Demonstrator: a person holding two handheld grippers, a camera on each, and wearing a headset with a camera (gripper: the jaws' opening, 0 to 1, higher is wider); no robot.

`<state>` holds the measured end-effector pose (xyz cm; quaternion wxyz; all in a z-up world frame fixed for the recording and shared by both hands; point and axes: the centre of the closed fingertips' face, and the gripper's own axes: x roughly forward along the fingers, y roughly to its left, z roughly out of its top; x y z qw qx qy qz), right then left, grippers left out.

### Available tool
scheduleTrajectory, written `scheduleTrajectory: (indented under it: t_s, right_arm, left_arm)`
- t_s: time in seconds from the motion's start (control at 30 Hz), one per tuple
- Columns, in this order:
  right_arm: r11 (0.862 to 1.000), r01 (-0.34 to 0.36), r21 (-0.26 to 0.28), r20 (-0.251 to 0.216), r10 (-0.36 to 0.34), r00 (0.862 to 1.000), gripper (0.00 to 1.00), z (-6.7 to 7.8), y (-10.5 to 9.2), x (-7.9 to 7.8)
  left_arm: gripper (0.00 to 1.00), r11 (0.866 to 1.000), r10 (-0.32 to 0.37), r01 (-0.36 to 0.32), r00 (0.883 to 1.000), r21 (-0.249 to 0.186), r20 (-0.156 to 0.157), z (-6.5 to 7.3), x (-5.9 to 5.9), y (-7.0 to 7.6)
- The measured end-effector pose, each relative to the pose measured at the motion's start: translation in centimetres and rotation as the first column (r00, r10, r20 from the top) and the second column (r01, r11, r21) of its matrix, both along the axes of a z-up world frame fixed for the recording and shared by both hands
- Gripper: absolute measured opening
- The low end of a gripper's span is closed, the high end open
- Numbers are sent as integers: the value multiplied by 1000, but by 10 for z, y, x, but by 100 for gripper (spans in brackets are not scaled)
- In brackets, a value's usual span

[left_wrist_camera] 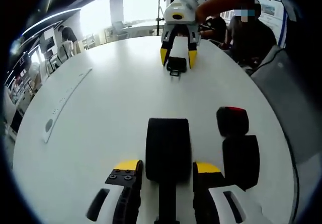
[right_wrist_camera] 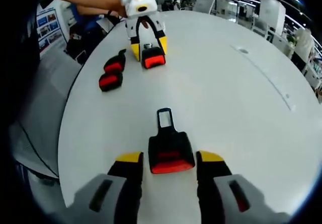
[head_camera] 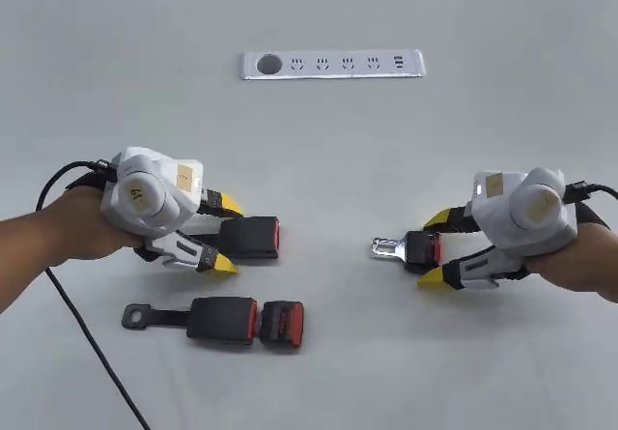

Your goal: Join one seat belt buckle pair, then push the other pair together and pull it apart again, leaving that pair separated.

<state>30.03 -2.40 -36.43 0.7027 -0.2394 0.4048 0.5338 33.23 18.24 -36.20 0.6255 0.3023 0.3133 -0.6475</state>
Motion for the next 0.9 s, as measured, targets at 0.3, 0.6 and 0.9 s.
scheduleTrajectory:
  t_s: [0.3, 0.6, 0.9]
  right_arm:
    - [1000, -11, -29, -1, 11, 1000, 36, -2, -4, 4]
    - [994, -50, -94, -48, 46, 998, 35, -2, -2, 3]
    - [994, -61, -91, -47, 57, 997, 35, -5, 13, 8]
  left_arm:
    - [33, 999, -46, 46, 999, 13, -2, -1, -5, 0]
    - [33, 998, -60, 60, 998, 25, -3, -1, -7, 2]
    - [32, 998, -56, 56, 998, 35, -11, 0, -8, 2]
